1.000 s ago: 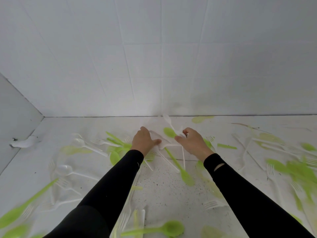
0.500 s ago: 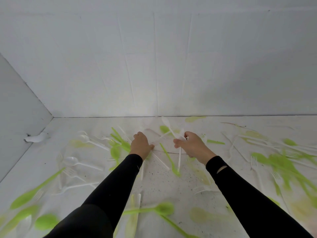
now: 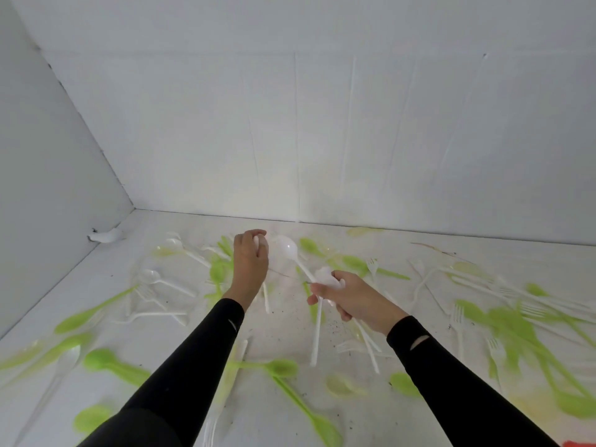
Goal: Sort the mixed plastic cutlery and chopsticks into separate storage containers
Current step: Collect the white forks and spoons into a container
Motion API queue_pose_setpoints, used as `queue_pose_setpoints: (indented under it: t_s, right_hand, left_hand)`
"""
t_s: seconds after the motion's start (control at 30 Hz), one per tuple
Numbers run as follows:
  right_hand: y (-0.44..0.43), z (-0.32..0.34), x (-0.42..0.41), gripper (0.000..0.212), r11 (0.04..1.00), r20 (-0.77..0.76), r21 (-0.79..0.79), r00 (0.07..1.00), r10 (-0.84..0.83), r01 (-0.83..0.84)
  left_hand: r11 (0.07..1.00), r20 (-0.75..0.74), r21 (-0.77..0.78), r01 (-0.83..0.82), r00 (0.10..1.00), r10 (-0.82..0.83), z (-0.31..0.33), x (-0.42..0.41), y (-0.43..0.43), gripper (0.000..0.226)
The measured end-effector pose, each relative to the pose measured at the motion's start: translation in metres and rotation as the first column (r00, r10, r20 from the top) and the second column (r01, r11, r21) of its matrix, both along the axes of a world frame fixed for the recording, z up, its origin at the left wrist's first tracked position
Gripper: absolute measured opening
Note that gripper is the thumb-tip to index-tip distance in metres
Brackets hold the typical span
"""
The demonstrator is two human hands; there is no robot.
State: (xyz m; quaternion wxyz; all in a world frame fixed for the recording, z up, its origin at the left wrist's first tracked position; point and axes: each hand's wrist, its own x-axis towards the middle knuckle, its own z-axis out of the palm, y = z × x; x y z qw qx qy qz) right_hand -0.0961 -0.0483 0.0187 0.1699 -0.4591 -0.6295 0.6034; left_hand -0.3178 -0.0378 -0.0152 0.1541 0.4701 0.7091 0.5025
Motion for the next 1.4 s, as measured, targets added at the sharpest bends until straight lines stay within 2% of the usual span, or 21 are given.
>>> queue_pose_setpoints:
  t_s: [0.07, 0.17, 0.2, 0.27, 0.3, 0.37, 0.43, 0.53, 0.6, 0.67, 0.77, 0.83, 0.9, 0.97, 1.0, 1.07, 1.17, 1.23, 1.3, 1.4]
  right_hand:
    - [-0.002, 0.002, 0.007, 0.032, 0.999, -0.036, -0.038, 0.999, 0.012, -0.014]
    - [-0.007, 0.005, 0.014, 0.036, 0.994, -0.104, -0.087, 0.993, 0.049, -0.058]
    - [-0.008, 0.004, 0.015, 0.034, 0.993, -0.115, -0.096, 0.991, 0.063, -0.074]
    - [-0.012, 0.002, 0.014, 0.026, 0.987, -0.105, -0.106, 0.988, 0.109, -0.121]
    - [-0.014, 0.002, 0.013, 0.024, 0.983, -0.1, -0.113, 0.986, 0.136, -0.147]
    - [-0.018, -0.001, 0.01, 0.024, 0.972, -0.1, -0.129, 0.977, 0.186, -0.198]
    - [-0.023, -0.007, 0.007, 0.029, 0.965, -0.095, -0.128, 0.971, 0.217, -0.229]
    - [-0.025, -0.019, 0.003, 0.043, 0.977, -0.055, -0.146, 0.988, 0.147, -0.154]
    - [-0.025, -0.024, -0.004, 0.032, 0.98, -0.03, -0.163, 0.994, 0.109, -0.112]
    - [-0.027, -0.027, -0.015, 0.019, 0.98, -0.018, -0.155, 0.992, 0.126, -0.127]
    - [-0.033, -0.025, -0.036, 0.015, 0.981, 0.01, -0.009, 0.981, 0.192, -0.192]
    - [-0.039, -0.021, -0.054, 0.01, 0.954, 0.031, 0.184, 0.971, 0.236, -0.237]
    - [-0.051, -0.019, -0.077, 0.012, 0.901, 0.018, 0.331, 0.957, 0.291, -0.28]
    - [-0.067, -0.016, -0.102, 0.016, 0.86, 0.016, 0.388, 0.936, 0.352, -0.331]
    - [-0.076, -0.017, -0.117, 0.021, 0.84, 0.031, 0.398, 0.921, 0.389, -0.368]
    - [-0.09, -0.017, -0.142, 0.029, 0.802, 0.085, 0.395, 0.887, 0.454, -0.448]
    - [-0.101, -0.018, -0.175, 0.032, 0.777, 0.106, 0.373, 0.855, 0.507, -0.507]
    - [-0.104, -0.016, -0.198, 0.036, 0.821, 0.005, 0.309, 0.864, 0.504, -0.48]
    - [-0.104, -0.012, -0.222, 0.04, 0.864, -0.084, 0.213, 0.873, 0.481, -0.456]
    - [-0.098, -0.012, -0.256, 0.029, 0.867, -0.02, 0.166, 0.877, 0.479, -0.47]
  left_hand:
    - [0.999, 0.109, 0.05, -0.01, 0.994, 0.005, 0.01, 0.008, -0.009, 0.027]
    - [0.998, 0.307, 0.056, 0.042, 0.95, -0.057, 0.024, 0.03, -0.028, 0.023]
    - [0.997, 0.431, 0.055, 0.056, 0.899, -0.074, 0.027, 0.039, -0.032, 0.023]
    - [0.997, 0.683, 0.063, 0.051, 0.726, -0.081, 0.027, 0.056, -0.04, 0.035]
    - [0.996, 0.762, 0.077, 0.039, 0.642, -0.084, 0.027, 0.062, -0.043, 0.044]
    - [0.997, 0.824, 0.08, -0.021, 0.565, -0.054, 0.022, 0.068, -0.052, 0.056]
    - [0.993, 0.813, 0.086, -0.078, 0.582, -0.025, 0.017, 0.067, -0.066, 0.042]
    - [0.983, 0.823, 0.105, -0.152, 0.569, 0.0, 0.011, 0.06, -0.082, 0.019]
    - [0.967, 0.835, 0.108, -0.231, 0.548, 0.037, 0.009, 0.053, -0.095, 0.013]
    - [0.939, 0.843, 0.091, -0.332, 0.528, 0.105, 0.008, 0.043, -0.109, 0.011]
    - [0.906, 0.786, -0.011, -0.424, 0.556, 0.27, 0.013, 0.028, -0.127, 0.033]
    - [0.922, 0.729, -0.102, -0.374, 0.603, 0.325, 0.015, 0.017, -0.14, 0.042]
    - [0.957, 0.729, -0.135, -0.256, 0.629, 0.271, 0.013, 0.007, -0.151, 0.055]
    - [0.982, 0.75, -0.109, -0.154, 0.635, 0.183, 0.01, -0.005, -0.162, 0.06]
    - [0.986, 0.742, -0.096, -0.134, 0.651, 0.161, 0.008, -0.015, -0.169, 0.055]
    - [0.977, 0.722, -0.105, -0.185, 0.661, 0.203, 0.005, -0.033, -0.181, 0.04]
    - [0.935, 0.713, -0.148, -0.324, 0.62, 0.327, 0.002, -0.067, -0.199, 0.022]
    - [0.903, 0.703, -0.161, -0.398, 0.596, 0.388, 0.004, -0.093, -0.213, 0.021]
    - [0.91, 0.701, -0.116, -0.398, 0.616, 0.359, 0.007, -0.119, -0.227, 0.021]
    - [0.932, 0.657, -0.105, -0.346, 0.68, 0.327, 0.011, -0.162, -0.244, 0.022]
